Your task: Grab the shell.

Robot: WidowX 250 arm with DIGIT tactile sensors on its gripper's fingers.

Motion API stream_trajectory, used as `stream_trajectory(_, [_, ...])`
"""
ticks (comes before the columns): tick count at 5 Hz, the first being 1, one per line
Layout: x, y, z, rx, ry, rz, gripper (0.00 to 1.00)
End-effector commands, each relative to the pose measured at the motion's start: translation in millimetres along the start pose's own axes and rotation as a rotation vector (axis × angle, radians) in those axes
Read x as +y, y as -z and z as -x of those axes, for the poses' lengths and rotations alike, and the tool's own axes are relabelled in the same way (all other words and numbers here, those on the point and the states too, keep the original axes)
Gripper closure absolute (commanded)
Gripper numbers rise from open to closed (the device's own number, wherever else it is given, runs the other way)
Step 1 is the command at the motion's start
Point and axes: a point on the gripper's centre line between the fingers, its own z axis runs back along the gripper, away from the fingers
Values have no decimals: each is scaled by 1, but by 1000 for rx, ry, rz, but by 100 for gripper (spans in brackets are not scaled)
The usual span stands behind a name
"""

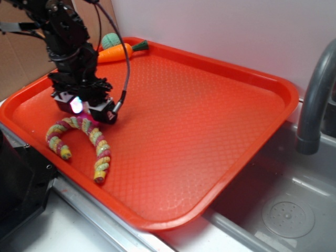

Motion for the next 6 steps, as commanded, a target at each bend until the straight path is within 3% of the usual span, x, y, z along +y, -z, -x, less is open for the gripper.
stream_trajectory(1, [10,-52,-6,88,4,-5,100])
stream_trajectory(2, [4,-102,-4,16,89,24,100])
stream_trajectory(3, [-7,-153,3,-33,151,18,100])
stream_trajectory(4, [-16,-169,10,-39,218,15,100])
stream_trajectory(5, [-40,-194,10,-77,392,46,100])
stream_trajectory(6, [-65,-210,7,-97,438,-2,100])
